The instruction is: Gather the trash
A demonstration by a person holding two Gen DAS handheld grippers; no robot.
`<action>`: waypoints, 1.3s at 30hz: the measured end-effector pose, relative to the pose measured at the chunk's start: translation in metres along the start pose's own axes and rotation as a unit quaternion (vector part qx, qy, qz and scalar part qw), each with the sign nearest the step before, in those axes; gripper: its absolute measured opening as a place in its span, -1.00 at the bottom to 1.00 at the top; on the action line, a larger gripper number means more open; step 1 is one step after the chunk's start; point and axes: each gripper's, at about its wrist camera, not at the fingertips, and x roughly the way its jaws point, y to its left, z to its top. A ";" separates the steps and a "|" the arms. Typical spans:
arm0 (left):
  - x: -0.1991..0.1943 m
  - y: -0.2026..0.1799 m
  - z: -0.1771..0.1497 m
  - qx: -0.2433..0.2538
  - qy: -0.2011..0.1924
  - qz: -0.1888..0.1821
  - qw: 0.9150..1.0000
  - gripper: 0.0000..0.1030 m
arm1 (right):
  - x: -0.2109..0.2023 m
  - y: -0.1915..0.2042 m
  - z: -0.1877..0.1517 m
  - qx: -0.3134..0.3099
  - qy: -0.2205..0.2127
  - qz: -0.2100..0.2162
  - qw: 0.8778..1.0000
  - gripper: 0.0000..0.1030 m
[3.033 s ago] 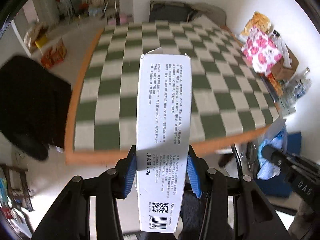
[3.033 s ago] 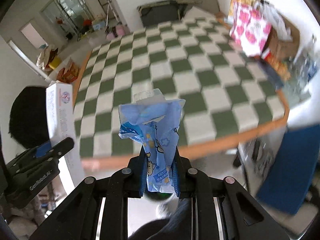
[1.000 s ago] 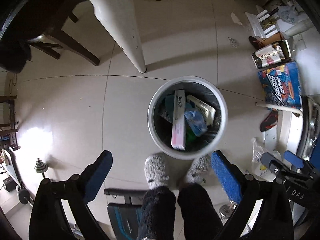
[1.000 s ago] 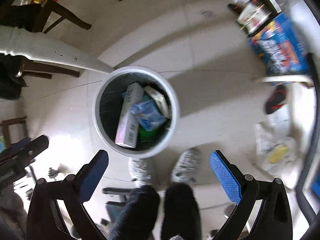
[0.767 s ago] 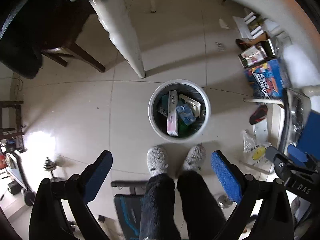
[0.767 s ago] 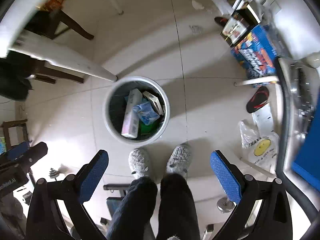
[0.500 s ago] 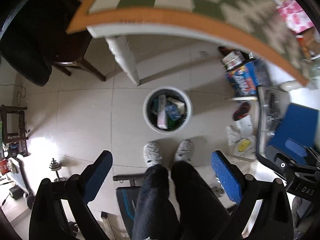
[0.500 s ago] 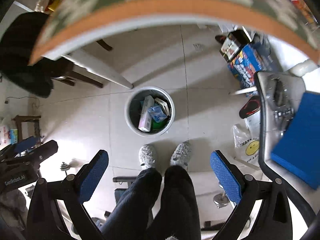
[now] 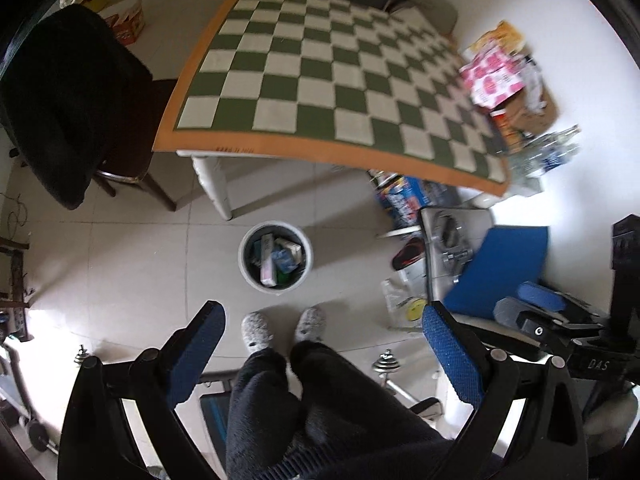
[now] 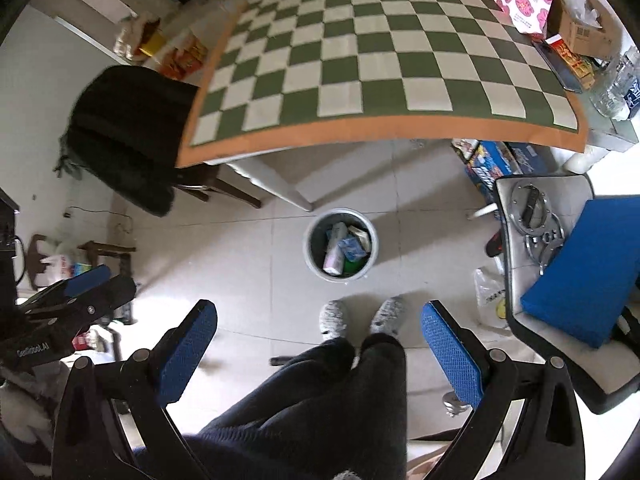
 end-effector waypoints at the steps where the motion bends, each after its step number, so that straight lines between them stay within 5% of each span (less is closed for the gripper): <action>1: -0.007 -0.001 -0.001 0.001 -0.003 -0.007 1.000 0.96 | -0.010 0.002 -0.002 0.000 -0.002 0.014 1.000 0.99; 15: -0.063 -0.008 -0.013 -0.001 -0.034 -0.059 0.998 1.00 | -0.071 0.030 -0.016 -0.032 -0.015 0.062 0.997 1.00; 39: -0.066 -0.005 -0.014 0.021 -0.025 -0.057 0.998 1.00 | -0.078 0.037 -0.019 -0.044 -0.003 0.063 0.997 1.00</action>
